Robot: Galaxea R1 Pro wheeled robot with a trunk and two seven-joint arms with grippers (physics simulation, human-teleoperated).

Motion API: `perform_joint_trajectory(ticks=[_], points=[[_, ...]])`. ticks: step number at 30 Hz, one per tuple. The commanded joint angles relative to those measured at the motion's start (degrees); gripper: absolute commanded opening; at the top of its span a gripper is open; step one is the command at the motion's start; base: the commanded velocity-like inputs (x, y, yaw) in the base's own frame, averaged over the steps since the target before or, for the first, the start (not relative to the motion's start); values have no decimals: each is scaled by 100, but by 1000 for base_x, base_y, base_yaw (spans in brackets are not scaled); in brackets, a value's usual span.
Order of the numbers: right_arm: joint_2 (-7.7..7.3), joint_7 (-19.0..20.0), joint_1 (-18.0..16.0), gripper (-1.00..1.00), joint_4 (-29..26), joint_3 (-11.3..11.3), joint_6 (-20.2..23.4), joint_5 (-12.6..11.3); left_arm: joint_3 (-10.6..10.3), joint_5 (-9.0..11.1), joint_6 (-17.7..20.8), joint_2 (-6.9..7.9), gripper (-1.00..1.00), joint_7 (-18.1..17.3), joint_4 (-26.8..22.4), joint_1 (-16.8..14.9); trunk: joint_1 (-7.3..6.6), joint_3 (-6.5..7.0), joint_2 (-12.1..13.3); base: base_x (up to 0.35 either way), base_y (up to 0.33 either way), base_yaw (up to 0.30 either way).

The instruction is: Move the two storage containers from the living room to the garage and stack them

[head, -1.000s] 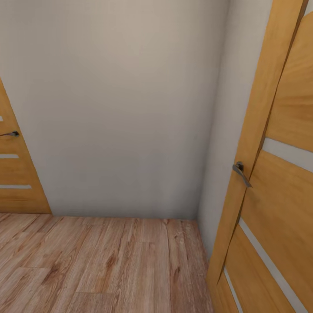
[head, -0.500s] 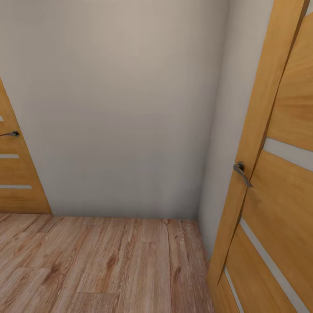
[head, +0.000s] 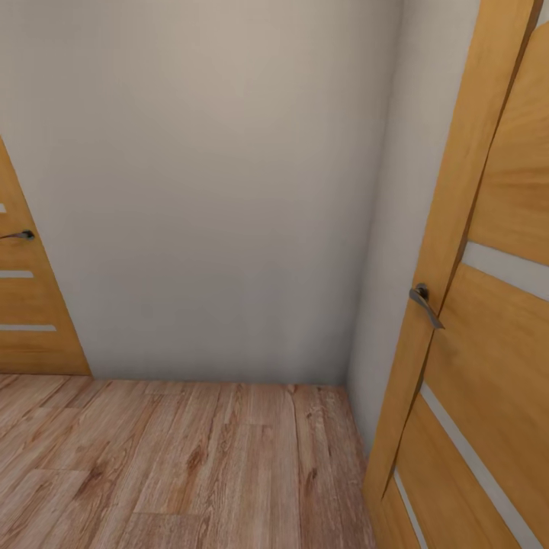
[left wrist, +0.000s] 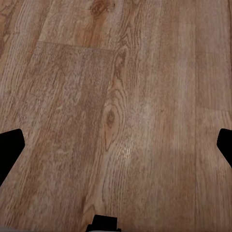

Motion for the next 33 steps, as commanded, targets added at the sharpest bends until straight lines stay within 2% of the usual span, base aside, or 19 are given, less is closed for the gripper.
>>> perform_joint_trajectory(ticks=[1,11,33], points=[[-5,1,3,100,-12,45,-3,-30,19,-1,-32,-1,100,2,21,-9,0,-5,-3,5,0,0],[-4,1,4,100,-12,57,-2,-25,19,-1,-32,0,100,3,21,-9,0,-5,-3,131,0,0],[-6,1,3,100,-12,59,0,-24,20,-1,-32,3,100,2,21,-9,0,-5,-3,4,11,0]])
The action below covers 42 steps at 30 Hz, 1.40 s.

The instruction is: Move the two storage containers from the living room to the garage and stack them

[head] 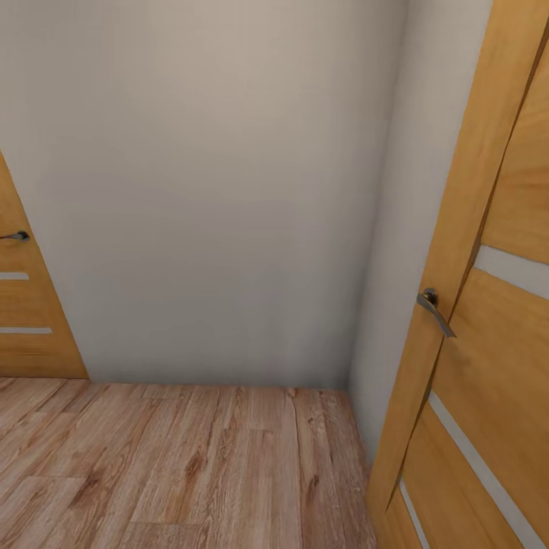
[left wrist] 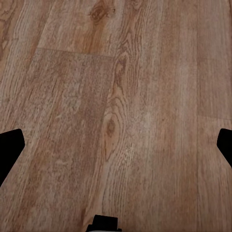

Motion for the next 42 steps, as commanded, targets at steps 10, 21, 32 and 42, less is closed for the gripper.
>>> perform_joint_trajectory(ticks=[10,21,32,42], points=[[-3,1,3,100,-12,42,-5,-30,20,-1,-32,-6,100,2,21,-9,0,-5,-3,0,1,0],[-2,2,3,100,-9,45,2,120,18,-1,-32,0,100,2,21,-9,0,-5,-3,79,0,0],[-5,1,3,100,-12,38,-5,343,18,-1,-32,-6,100,3,21,-9,0,-5,-3,44,0,0],[-3,-8,3,100,-12,30,-5,348,15,-1,-32,-6,100,4,21,-9,0,-5,-3,59,0,0]])
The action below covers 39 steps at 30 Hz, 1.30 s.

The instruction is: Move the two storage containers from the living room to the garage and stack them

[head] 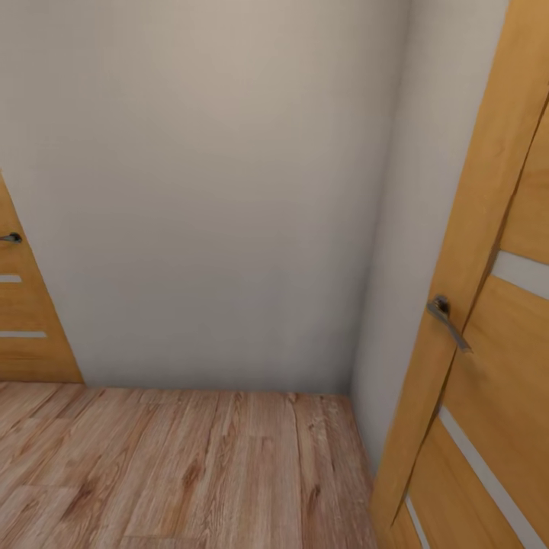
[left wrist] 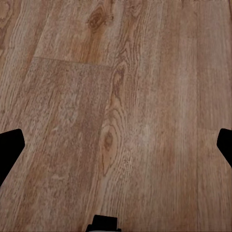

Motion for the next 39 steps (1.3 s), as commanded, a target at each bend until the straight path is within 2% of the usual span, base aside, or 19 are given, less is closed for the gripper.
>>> perform_joint_trajectory(ticks=[1,14,24,39], points=[[-3,0,3,100,-12,39,-3,-28,20,0,-32,-1,100,2,22,-9,3,-5,-2,229,0,0],[-5,-1,3,100,-12,38,-3,-28,21,0,-32,-1,100,1,22,-9,3,-5,-2,48,0,0],[-2,-1,3,100,-12,38,-3,-28,20,1,-32,-6,100,2,22,-9,3,-5,-2,233,0,0],[-1,-1,3,100,-12,38,-3,-28,18,0,-32,-2,100,0,22,-9,3,-5,-2,25,0,0]])
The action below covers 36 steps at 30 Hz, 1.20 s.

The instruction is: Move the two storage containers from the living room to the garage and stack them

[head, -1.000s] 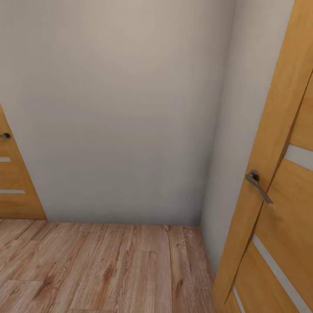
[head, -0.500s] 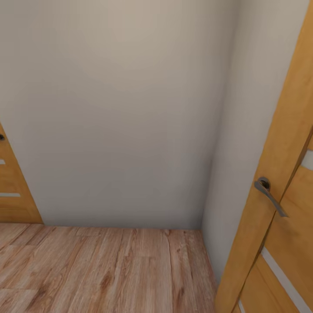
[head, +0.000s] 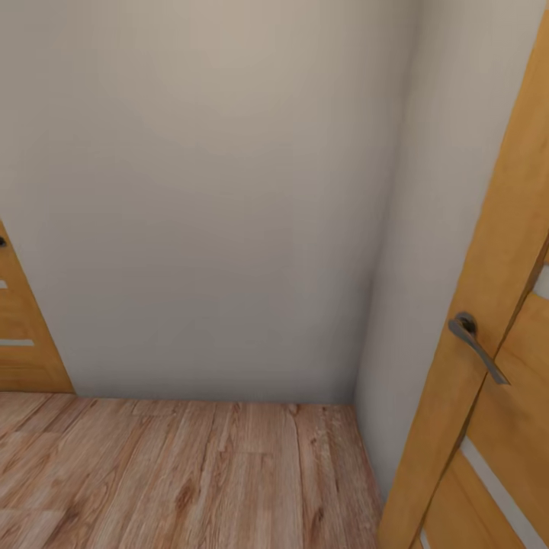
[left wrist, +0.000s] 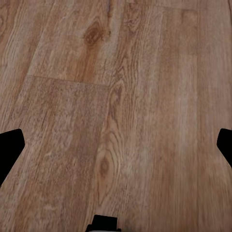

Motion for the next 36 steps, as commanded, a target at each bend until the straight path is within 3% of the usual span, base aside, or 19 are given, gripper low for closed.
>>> perform_joint_trajectory(ticks=[1,9,31,36], points=[[-2,0,3,100,-12,39,-3,-28,20,0,-32,-1,100,2,22,-9,2,-5,-3,212,0,0],[-3,0,3,100,-12,39,-3,-28,21,0,-32,-7,100,2,22,-9,2,-5,-3,172,0,0],[-4,0,3,100,-12,39,-6,-28,21,0,-32,-1,100,5,22,-9,2,-5,-3,5,0,0],[-3,-7,4,100,-12,39,-4,-23,21,0,-32,-1,100,9,22,-9,2,-5,-3,0,0,173]])
